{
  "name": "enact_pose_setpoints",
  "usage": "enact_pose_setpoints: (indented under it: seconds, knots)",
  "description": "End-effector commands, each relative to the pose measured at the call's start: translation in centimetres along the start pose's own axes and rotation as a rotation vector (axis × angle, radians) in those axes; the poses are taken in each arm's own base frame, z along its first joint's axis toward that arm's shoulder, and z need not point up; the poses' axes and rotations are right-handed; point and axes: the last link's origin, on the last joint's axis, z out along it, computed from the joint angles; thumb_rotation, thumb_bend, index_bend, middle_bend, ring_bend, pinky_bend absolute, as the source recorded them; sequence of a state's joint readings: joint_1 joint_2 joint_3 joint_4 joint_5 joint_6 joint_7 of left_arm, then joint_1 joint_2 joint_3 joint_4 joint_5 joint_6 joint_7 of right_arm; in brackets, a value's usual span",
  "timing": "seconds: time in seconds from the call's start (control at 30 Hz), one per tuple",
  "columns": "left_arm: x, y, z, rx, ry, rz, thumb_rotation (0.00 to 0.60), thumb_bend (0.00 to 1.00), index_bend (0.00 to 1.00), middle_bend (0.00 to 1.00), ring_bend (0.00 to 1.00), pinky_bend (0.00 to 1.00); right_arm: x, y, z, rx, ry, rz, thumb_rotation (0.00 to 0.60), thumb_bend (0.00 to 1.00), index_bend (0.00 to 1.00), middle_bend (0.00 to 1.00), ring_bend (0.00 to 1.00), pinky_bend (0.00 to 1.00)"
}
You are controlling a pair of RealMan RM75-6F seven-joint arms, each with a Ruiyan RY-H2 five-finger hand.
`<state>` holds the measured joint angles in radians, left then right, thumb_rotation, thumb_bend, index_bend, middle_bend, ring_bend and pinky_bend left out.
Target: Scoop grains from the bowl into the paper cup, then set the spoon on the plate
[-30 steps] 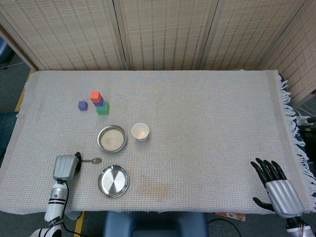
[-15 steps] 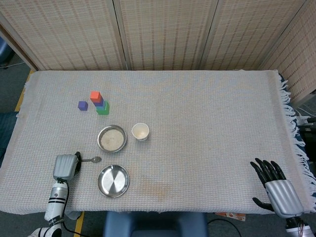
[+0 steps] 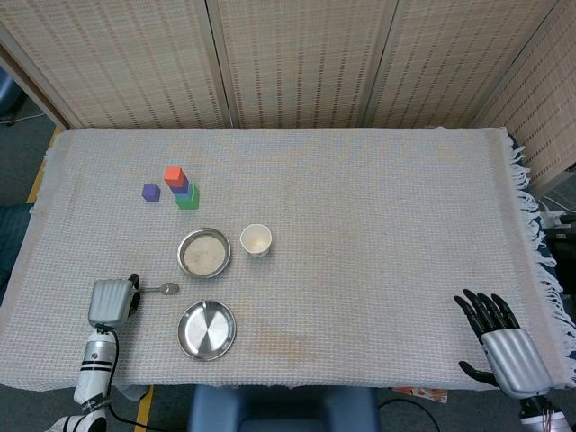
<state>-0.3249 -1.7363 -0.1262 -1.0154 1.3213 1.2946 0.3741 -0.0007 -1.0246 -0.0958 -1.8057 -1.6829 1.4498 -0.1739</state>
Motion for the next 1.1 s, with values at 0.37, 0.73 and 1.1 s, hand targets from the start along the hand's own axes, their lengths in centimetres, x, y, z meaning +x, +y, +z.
enact_pose_setpoints:
  seconds: [0.37,0.73,1.1]
  knots:
    - [5.9,-2.1,0.4,0.009,0.185,0.094,0.600,0.45,0.86,1.00,1.00,1.00,0.4,-0.1,-0.4,0.019,0.013,0.010,0.600,0.04,0.00,0.00,0.00,0.00]
    - [8.4,1.9,3.0,-0.054,0.211,0.316,0.600,0.48,0.91,1.00,1.00,1.00,0.9,-0.3,-1.0,0.030,0.038,0.019,0.600,0.04,0.00,0.00,0.00,0.00]
    - [9.8,6.4,4.8,0.010,0.256,0.495,0.600,0.49,0.91,1.00,1.00,1.00,0.9,-0.1,-0.8,0.029,0.032,0.018,0.600,0.04,0.00,0.00,0.00,0.00]
